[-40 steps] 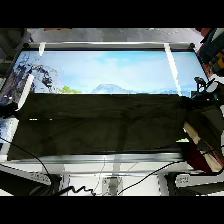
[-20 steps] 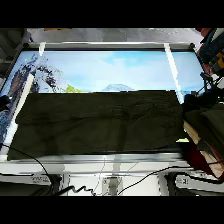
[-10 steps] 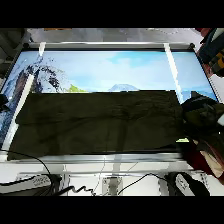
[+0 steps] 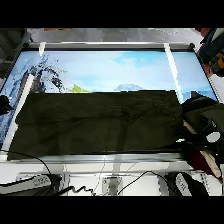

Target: Fold the clothes and pants, and hang the long-sleeved shirts on hangers.

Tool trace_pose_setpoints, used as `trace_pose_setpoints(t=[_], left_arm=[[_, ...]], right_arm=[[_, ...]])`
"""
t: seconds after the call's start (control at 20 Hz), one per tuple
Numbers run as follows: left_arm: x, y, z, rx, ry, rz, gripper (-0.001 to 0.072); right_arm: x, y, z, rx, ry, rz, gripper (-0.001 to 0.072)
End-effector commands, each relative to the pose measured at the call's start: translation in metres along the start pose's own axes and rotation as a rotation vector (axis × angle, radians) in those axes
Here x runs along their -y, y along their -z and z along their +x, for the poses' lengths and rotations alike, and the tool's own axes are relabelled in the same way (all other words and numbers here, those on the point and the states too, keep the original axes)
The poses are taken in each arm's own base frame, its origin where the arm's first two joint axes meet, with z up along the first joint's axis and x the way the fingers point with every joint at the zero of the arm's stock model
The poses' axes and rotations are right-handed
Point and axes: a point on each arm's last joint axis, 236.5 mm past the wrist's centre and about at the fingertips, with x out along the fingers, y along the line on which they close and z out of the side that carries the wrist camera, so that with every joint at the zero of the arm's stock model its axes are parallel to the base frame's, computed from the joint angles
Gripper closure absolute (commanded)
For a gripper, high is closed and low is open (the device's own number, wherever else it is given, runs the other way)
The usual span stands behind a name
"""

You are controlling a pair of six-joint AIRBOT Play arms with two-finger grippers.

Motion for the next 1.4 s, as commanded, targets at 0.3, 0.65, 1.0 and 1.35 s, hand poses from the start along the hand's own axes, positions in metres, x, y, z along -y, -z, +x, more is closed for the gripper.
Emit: trace_pose_setpoints(t=[0.3, 0.65, 1.0, 1.35], left_arm=[[-0.049, 0.035, 0.015, -0.094, -0.065, -0.097, 0.0401], [-0.102, 0.085, 0.03, -0.188, -0.075, -0.269, 0.04], [-0.128, 0.111, 0.032, -0.217, -0.077, -0.367, 0.0398], [-0.125, 0.121, 0.029, -0.214, -0.077, -0.34, 0.0399]], right_arm=[[0.0, -0.03, 0.024, 0.11, -0.032, 0.219, 0.026], [0.008, 0.001, 0.025, -0.019, 0.02, 0.234, 0.0258], [-0.001, -0.032, 0.023, 0.113, -0.034, 0.228, 0.068], [-0.027, -0.073, -0.018, 0.254, -0.079, 0.01, 0.0684]])
